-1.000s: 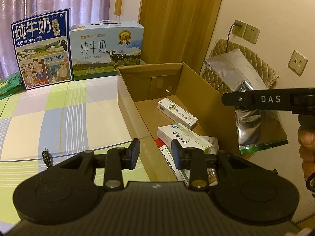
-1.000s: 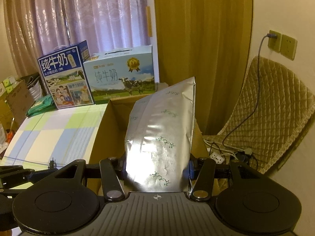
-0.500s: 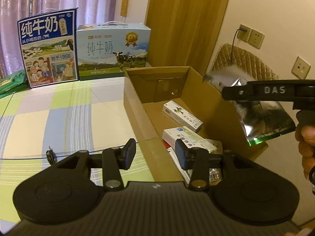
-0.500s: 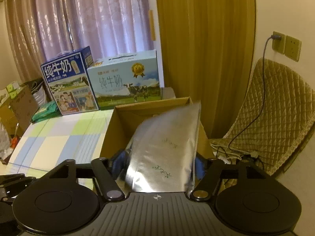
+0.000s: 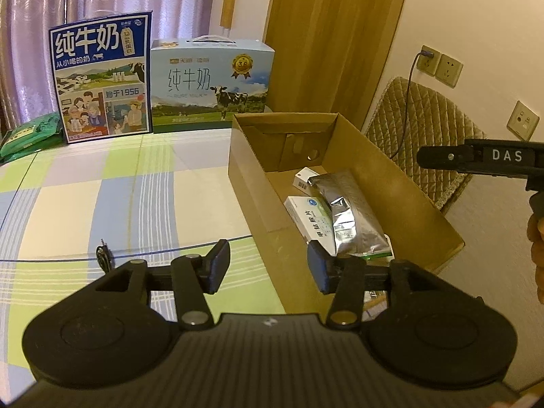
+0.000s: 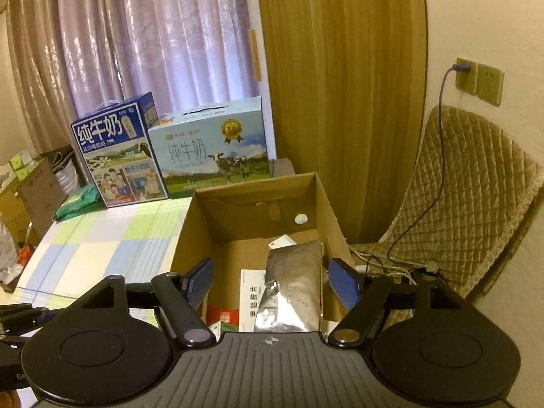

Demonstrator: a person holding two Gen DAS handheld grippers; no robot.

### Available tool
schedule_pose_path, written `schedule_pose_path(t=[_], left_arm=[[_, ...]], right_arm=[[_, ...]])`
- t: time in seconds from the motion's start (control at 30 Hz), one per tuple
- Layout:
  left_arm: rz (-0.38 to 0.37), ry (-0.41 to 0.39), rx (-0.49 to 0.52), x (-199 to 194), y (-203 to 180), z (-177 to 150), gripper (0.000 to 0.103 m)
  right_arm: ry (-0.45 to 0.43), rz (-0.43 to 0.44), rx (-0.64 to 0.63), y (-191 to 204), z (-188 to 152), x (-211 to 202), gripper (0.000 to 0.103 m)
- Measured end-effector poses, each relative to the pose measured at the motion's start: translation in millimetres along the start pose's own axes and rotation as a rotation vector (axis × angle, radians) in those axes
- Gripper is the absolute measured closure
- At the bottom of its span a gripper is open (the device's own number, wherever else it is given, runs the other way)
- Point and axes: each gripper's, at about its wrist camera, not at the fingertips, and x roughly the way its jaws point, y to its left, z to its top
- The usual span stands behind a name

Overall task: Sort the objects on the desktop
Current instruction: 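Move both tools back over the clear tray and black cable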

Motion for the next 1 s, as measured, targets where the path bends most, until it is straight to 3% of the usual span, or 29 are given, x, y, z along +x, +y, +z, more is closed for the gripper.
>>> schedule_pose_path(t=[0.27, 0.5, 0.6, 0.67, 1.0], left_arm=[[0.028, -0.021, -0.004, -32.0, 13.6, -5.9, 0.050], [0.071, -0.036, -0.017, -66.5, 37.6, -16.5, 0.037], [0.094, -0.043, -0.028, -82.5, 51.8, -26.1, 0.026], [0.109, -0.045, -0.022, -92.6, 61.0, -33.9, 0.013], [0.196, 0.000, -0.069, -121.3, 114.7, -74.6, 0.004]], right_arm=[[-0.018, 0.013, 0.019, 10.6, -6.3, -27.6, 0.022], [-0.033, 0.038, 0.003, 38.6, -16.8, -53.8, 0.002], [-0.022, 0.055, -0.011, 53.8, -23.3, -59.6, 0.002], [-0.008, 0.072, -0.019, 65.6, -29.1, -62.0, 0.002], [0.050, 0.136, -0.084, 125.9, -58.3, -57.6, 0.002]])
